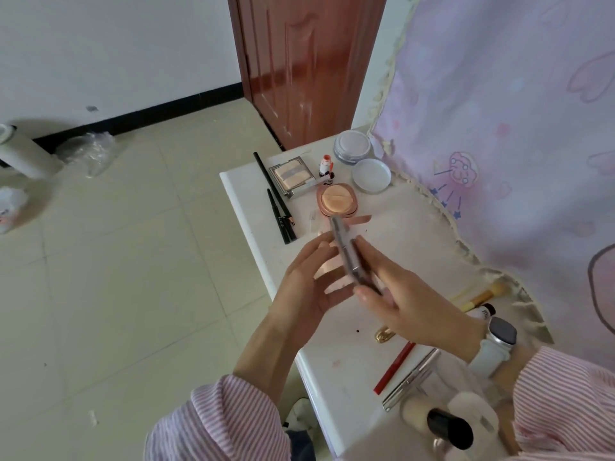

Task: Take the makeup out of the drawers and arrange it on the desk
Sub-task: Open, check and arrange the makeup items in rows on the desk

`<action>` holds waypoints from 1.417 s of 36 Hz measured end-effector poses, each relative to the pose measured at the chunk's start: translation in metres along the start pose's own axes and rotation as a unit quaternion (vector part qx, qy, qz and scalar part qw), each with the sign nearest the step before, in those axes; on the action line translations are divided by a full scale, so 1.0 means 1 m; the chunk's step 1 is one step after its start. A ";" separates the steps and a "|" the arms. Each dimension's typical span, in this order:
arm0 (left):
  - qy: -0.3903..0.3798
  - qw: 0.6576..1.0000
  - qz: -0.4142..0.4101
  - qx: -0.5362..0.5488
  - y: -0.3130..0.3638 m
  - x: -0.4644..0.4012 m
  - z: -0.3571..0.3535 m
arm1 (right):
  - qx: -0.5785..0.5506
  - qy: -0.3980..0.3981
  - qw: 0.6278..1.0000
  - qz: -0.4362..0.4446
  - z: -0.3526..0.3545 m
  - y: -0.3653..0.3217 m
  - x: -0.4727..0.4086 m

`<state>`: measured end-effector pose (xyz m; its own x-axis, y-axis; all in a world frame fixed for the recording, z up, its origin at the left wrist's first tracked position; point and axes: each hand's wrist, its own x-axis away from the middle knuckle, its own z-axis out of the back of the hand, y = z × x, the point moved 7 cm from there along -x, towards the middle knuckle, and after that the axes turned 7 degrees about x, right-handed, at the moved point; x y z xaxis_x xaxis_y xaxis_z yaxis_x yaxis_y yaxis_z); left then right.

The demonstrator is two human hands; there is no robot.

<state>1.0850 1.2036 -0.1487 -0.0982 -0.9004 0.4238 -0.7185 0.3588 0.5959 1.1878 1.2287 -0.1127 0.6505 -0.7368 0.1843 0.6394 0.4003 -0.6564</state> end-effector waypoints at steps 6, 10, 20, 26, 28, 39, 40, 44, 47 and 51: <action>0.026 0.998 -0.006 -0.057 -0.006 -0.004 -0.002 | -0.152 -0.008 0.988 -0.019 -0.001 0.003 -0.001; 0.050 0.993 -0.061 -0.092 0.001 -0.004 0.000 | -0.260 0.023 0.964 -0.054 0.006 0.008 -0.004; 0.072 0.957 -0.158 -0.232 0.002 -0.006 -0.004 | -0.143 0.065 0.982 -0.101 0.030 0.020 -0.018; 0.058 0.966 -0.142 -0.210 0.003 -0.009 -0.011 | -0.092 0.009 0.992 -0.081 0.025 0.012 -0.016; 0.057 0.967 -0.139 -0.206 0.001 -0.011 -0.012 | -0.074 0.014 0.994 -0.078 0.025 0.011 -0.016; 0.075 0.979 -0.157 -0.109 0.008 -0.009 -0.005 | -0.026 -0.009 0.997 -0.070 0.020 0.011 -0.016; 0.084 0.977 -0.158 -0.114 0.009 -0.009 -0.004 | -0.015 -0.008 0.998 -0.066 0.020 0.011 -0.016; 0.101 0.969 -0.178 -0.137 0.012 -0.008 -0.005 | 0.026 0.003 0.999 -0.046 0.021 0.010 -0.015; 0.103 0.967 -0.182 -0.143 0.012 -0.008 -0.004 | 0.029 -0.001 0.999 -0.040 0.022 0.012 -0.013; 0.103 0.966 -0.170 -0.165 0.009 -0.010 -0.005 | 0.016 -0.027 0.998 -0.047 0.024 0.016 -0.012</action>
<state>1.0828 1.2167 -0.1444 0.2687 -0.9239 0.2725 -0.4231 0.1409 0.8951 1.1998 1.2570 -0.1078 0.6074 -0.7417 0.2844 0.7109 0.3478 -0.6113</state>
